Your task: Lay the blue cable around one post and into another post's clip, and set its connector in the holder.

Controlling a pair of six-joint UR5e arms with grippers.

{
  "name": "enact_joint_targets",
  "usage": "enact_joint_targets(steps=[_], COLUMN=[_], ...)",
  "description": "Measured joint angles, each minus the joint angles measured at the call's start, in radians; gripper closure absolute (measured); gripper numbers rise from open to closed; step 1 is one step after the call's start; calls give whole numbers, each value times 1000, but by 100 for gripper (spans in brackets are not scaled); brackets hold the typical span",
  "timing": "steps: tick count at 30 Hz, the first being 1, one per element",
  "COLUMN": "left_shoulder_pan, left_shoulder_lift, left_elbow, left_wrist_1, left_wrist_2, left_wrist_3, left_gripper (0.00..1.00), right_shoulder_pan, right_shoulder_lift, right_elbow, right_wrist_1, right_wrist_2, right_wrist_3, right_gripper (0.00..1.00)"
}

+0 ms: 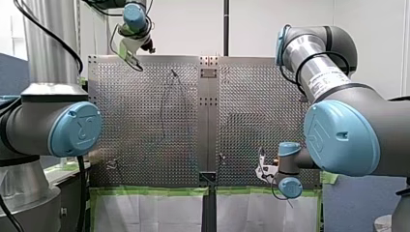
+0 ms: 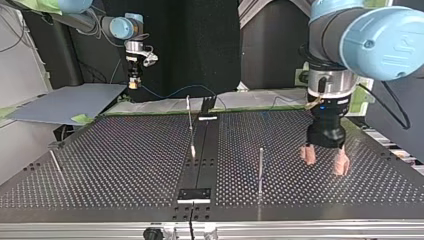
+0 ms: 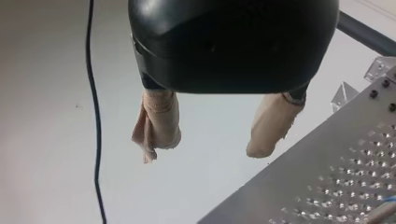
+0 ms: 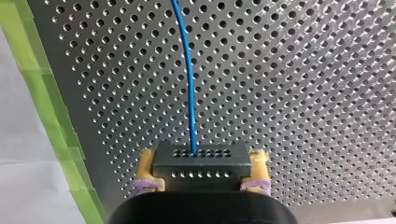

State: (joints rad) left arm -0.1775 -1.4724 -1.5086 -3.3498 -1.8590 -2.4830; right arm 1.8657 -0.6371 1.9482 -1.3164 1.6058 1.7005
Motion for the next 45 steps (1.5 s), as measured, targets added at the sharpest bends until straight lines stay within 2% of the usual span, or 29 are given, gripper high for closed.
enact_joint_targets(steps=[4, 7, 10, 24, 34, 45], left_shoulder_pan=[-9, -15, -20, -35, -37, -41], left_shoulder_lift=[-2, -5, -12, -34, -35, -35], left_elbow=[0, 0, 0, 0, 0, -1], left_wrist_1=[5, 6, 6, 18, 19, 17], left_wrist_2=[-34, -34, -21, 94, 111, 105], left_wrist_3=[37, 67, 95, 230, 332, 434], left_gripper=[0, 0, 0, 0, 0, 0], right_shoulder_pan=[2, 5, 6, 10, 12, 16], right_shoulder_lift=[0, 0, 0, 0, 0, 0], right_elbow=[-1, -3, -6, -10, -10, -10], right_wrist_1=[2, 5, 11, 19, 23, 26], right_wrist_2=[0, 0, 1, 0, 1, 2], right_wrist_3=[-1, -1, -1, -3, -5, -7], right_gripper=[100, 100, 100, 100, 100, 100])
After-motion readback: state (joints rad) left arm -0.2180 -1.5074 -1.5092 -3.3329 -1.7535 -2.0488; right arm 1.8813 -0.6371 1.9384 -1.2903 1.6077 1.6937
